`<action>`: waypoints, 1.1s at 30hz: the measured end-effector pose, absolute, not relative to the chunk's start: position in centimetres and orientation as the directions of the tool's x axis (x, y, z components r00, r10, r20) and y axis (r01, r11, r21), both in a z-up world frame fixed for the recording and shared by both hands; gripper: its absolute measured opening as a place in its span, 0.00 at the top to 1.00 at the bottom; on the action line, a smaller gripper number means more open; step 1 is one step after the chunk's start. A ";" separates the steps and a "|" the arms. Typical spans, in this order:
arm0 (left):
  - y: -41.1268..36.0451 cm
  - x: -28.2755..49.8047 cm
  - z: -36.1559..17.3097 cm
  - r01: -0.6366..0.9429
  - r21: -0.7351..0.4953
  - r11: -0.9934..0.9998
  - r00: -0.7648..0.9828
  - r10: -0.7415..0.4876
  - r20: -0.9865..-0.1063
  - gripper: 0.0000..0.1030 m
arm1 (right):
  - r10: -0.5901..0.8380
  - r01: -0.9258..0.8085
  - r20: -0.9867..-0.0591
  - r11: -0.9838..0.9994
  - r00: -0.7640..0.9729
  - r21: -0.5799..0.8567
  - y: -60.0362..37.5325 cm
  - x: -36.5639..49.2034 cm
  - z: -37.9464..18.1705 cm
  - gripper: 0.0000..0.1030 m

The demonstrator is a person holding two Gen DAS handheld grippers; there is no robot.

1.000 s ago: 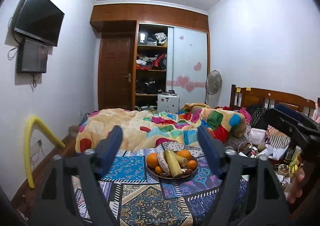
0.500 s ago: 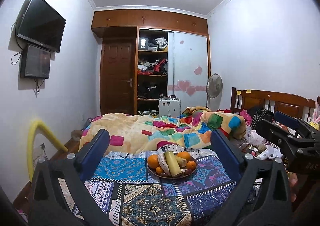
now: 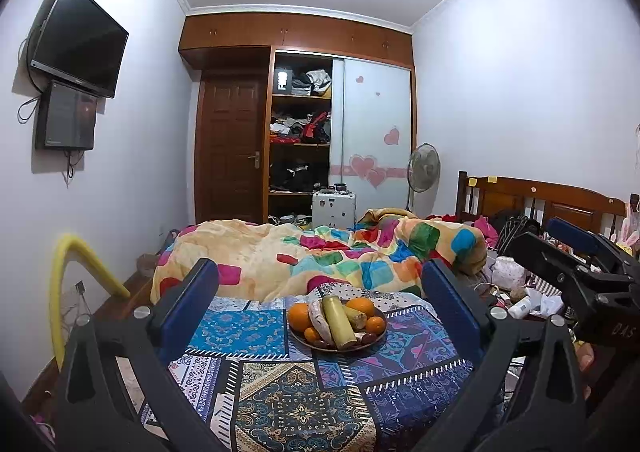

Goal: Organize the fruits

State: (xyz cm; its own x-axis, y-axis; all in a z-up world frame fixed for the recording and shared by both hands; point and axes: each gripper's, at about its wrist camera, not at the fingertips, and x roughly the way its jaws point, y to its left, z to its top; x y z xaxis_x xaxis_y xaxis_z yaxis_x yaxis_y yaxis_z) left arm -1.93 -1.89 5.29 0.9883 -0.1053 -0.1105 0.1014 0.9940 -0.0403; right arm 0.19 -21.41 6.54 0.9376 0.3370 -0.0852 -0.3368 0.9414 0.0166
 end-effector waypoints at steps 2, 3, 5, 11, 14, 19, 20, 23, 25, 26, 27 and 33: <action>-2.0 -2.0 5.3 0.102 -0.039 0.994 0.988 -0.106 -0.110 0.00 | 0.336 -0.336 -0.085 0.942 0.938 0.016 -21.4 0.2 6.5 0.00; -2.0 -2.0 5.3 0.101 -0.038 0.994 0.988 -0.105 -0.110 0.00 | 0.336 -0.336 -0.086 0.942 0.938 0.017 -21.4 0.2 6.5 0.00; -2.0 -2.0 5.2 0.102 -0.040 0.994 0.988 -0.105 -0.111 0.00 | 0.336 -0.336 -0.085 0.942 0.938 0.017 -21.4 0.2 6.5 0.00; -2.0 -2.0 5.1 0.102 -0.037 0.994 0.987 -0.105 -0.118 0.00 | 0.334 -0.334 -0.087 0.942 0.938 0.018 -21.6 0.2 6.4 0.00; -2.0 -1.9 5.0 0.105 -0.037 0.994 0.987 -0.109 -0.118 0.00 | 0.333 -0.333 -0.089 0.943 0.939 0.022 -21.7 0.3 6.4 0.00; -2.0 -1.7 4.9 0.105 -0.036 0.994 0.987 -0.108 -0.121 0.00 | 0.333 -0.332 -0.090 0.943 0.939 0.025 -21.8 0.4 6.5 0.00; -2.0 -1.7 4.8 0.104 -0.035 0.994 0.987 -0.108 -0.122 0.00 | 0.332 -0.331 -0.090 0.943 0.939 0.025 -21.8 0.4 6.4 0.00; -1.8 -1.4 4.8 0.104 -0.038 0.994 0.986 -0.108 -0.126 0.00 | 0.330 -0.329 -0.091 0.944 0.940 0.024 -21.8 0.5 6.5 0.00; -1.8 -1.4 4.8 0.104 -0.037 0.994 0.986 -0.108 -0.126 0.00 | 0.330 -0.329 -0.090 0.944 0.940 0.025 -21.8 0.4 6.5 0.00; -1.8 -1.4 4.8 0.104 -0.037 0.994 0.986 -0.108 -0.126 0.00 | 0.330 -0.329 -0.090 0.944 0.940 0.024 -21.8 0.4 6.5 0.00; -1.7 -1.4 4.7 0.104 -0.037 0.994 0.986 -0.108 -0.126 0.00 | 0.329 -0.328 -0.089 0.944 0.940 0.025 -21.8 0.4 6.5 0.00; -1.7 -1.2 4.7 0.109 -0.034 0.993 0.986 -0.112 -0.126 0.00 | 0.327 -0.326 -0.089 0.945 0.941 0.026 -21.9 0.5 6.5 0.00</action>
State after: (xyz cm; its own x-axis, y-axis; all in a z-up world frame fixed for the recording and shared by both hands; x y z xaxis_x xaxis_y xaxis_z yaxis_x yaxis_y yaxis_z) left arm -1.24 -1.69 4.68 0.9856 -0.1123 -0.1262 0.1088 0.9935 -0.0342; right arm 0.53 -21.87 6.48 0.9409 0.3266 -0.0893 -0.3256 0.9451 0.0260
